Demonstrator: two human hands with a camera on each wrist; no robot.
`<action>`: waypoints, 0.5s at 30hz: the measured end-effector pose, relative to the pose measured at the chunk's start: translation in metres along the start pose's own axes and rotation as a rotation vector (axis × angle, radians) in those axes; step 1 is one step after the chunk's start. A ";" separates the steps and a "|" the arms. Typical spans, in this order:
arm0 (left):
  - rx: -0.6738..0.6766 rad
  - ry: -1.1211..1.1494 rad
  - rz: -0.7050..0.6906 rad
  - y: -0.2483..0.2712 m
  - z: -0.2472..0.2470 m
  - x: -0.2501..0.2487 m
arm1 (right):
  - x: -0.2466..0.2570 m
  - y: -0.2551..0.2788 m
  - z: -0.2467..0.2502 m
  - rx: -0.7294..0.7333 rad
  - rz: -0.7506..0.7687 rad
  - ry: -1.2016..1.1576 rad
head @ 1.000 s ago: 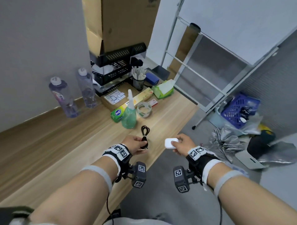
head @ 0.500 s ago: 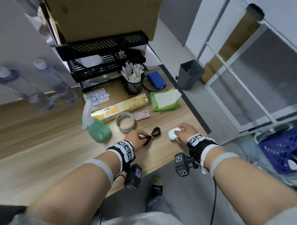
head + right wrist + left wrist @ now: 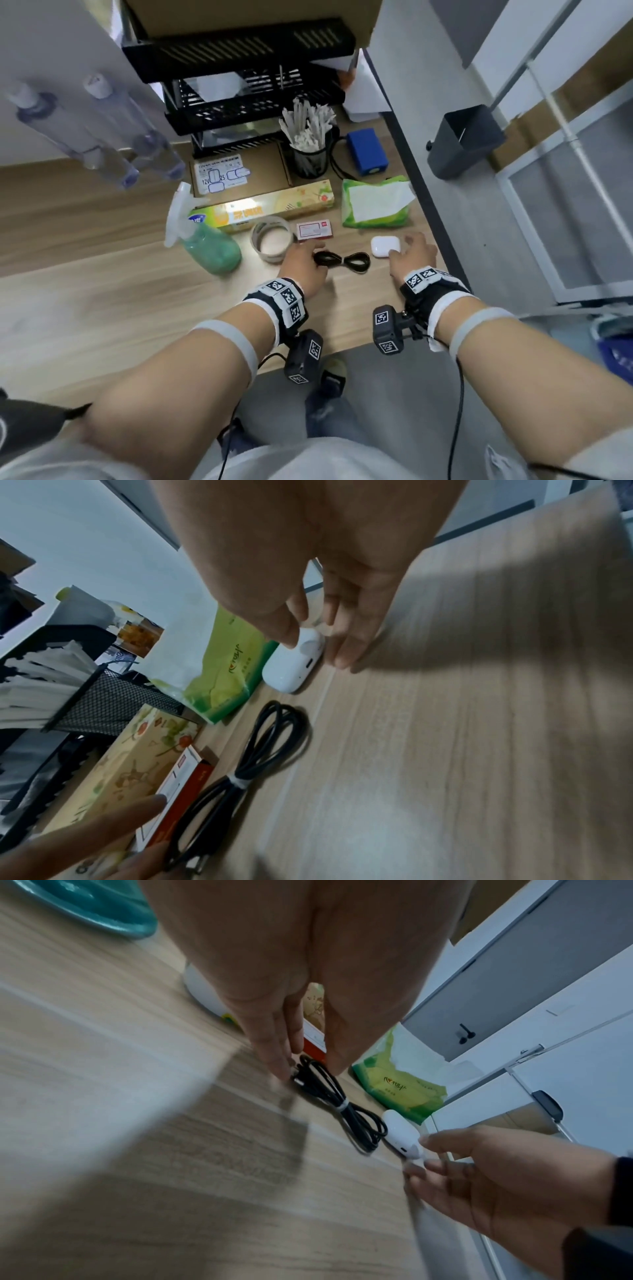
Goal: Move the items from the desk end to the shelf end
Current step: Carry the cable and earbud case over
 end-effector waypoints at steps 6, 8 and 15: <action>0.038 0.139 -0.001 0.029 0.032 0.025 | 0.012 0.047 -0.003 0.038 -0.107 0.058; 0.051 0.174 -0.019 0.046 0.054 0.044 | 0.025 0.073 -0.013 0.133 -0.049 0.088; -0.086 0.347 -0.021 0.137 0.186 0.156 | 0.134 0.220 -0.107 0.337 0.195 0.032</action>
Point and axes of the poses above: each hand's wrist, its own y-axis away from the middle knuckle, its own z-axis out of the back of the hand, x = y × z, the point moved 1 cm from there along -y, towards the middle knuckle, and after that the axes turned 6 degrees about y, right-handed, at the moved point
